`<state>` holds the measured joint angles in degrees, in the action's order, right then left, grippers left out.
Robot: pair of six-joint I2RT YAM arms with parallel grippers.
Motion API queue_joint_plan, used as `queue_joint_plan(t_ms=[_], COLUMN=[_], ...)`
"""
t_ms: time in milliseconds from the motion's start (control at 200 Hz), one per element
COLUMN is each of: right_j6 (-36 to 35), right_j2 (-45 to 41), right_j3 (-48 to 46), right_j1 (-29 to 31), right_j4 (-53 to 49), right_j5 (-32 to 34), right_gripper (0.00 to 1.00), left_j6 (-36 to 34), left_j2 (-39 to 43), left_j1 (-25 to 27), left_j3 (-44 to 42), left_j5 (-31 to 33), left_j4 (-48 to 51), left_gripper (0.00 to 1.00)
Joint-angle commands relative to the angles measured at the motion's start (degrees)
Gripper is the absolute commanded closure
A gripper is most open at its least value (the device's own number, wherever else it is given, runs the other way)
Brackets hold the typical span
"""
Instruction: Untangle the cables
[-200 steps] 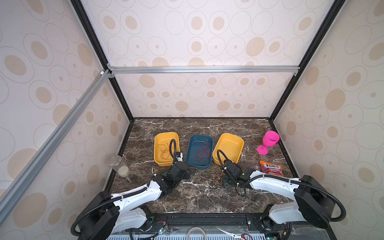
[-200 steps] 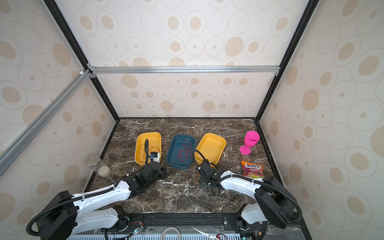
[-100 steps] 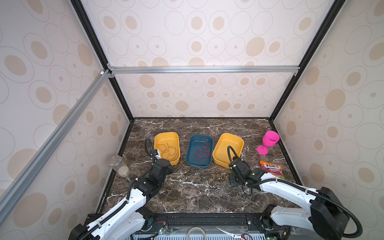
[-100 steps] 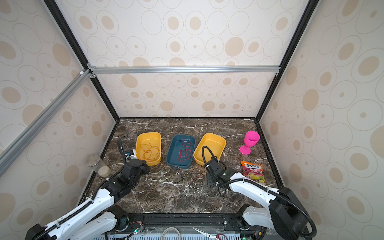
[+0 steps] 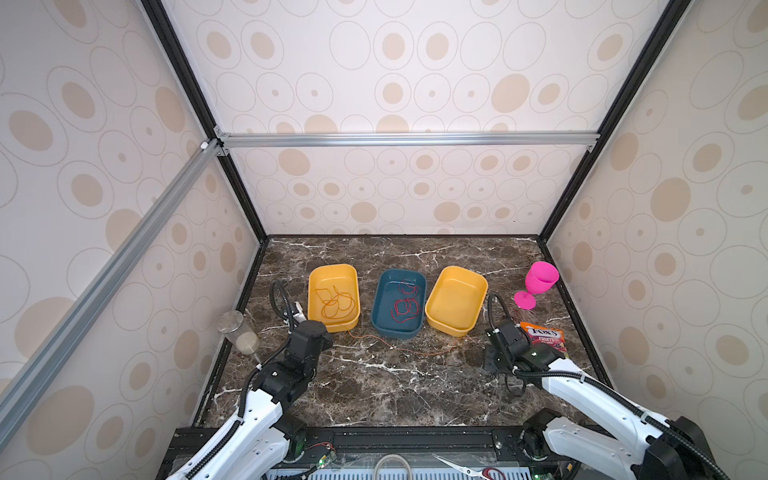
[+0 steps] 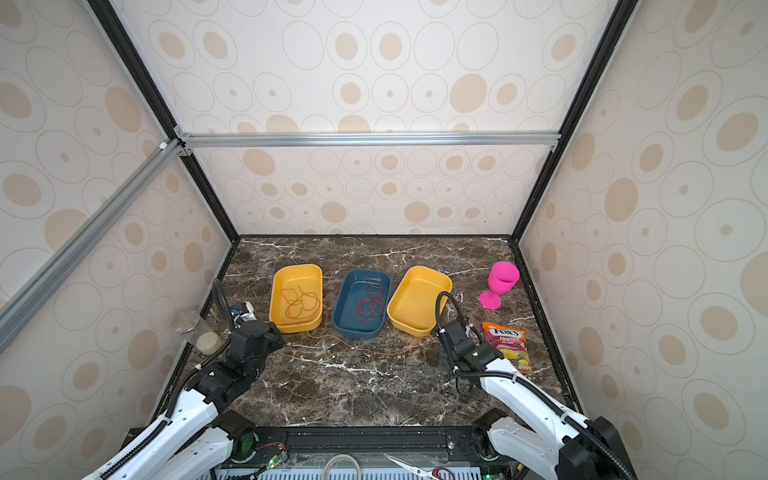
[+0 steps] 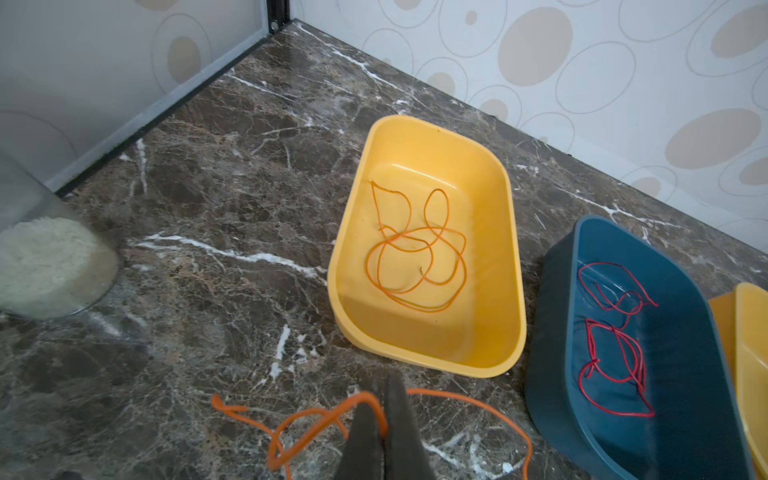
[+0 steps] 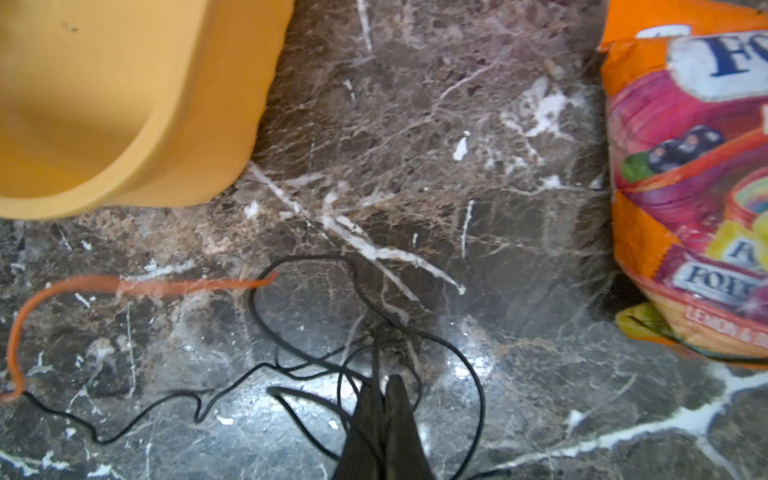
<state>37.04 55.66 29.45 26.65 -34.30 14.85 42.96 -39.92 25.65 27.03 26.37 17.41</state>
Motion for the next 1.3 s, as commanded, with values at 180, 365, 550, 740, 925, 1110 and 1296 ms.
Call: queue_joint_plan(t_ms=[180, 365, 550, 740, 925, 1110, 1296], right_j6=[1.6, 0.9, -3.2, -6.9, -6.6, -6.3, -6.3], right_j2=[-7.7, -10.6, -9.5, -2.8, -0.7, -0.2, 0.6], right_j3=[-1.4, -1.3, -1.7, 0.5, 0.9, 1.1, 1.1], right_j1=[-6.8, -9.3, -9.3, -8.5, -5.7, -5.0, -4.8], right_j4=[-3.9, -3.5, 2.8, 3.1, 4.4, 5.5, 6.1], right_j5=[-1.3, -4.7, -18.2, -24.7, -22.5, -22.1, -22.6], right_gripper=[1.00, 1.00, 1.00, 1.00, 0.96, 0.94, 0.93], left_j6=[-2.4, -3.2, -2.9, -2.5, -2.0, -1.1, -0.1], left_j2=[3.3, 4.1, 2.6, 2.3, -0.9, -2.4, -3.3], left_j1=[-2.8, -3.4, -3.4, -3.5, -3.4, -3.2, -1.7], left_j3=[5.1, 5.4, 3.5, 0.8, -1.3, -2.1, -1.6], left_j5=[4.2, 3.5, -7.6, -14.3, -20.9, -20.8, -22.0], left_j4=[5.7, 6.0, 1.9, -0.6, -1.0, 1.3, 0.7], left_gripper=[1.00, 1.00, 1.00, 1.00, 0.94, 0.71, 0.52])
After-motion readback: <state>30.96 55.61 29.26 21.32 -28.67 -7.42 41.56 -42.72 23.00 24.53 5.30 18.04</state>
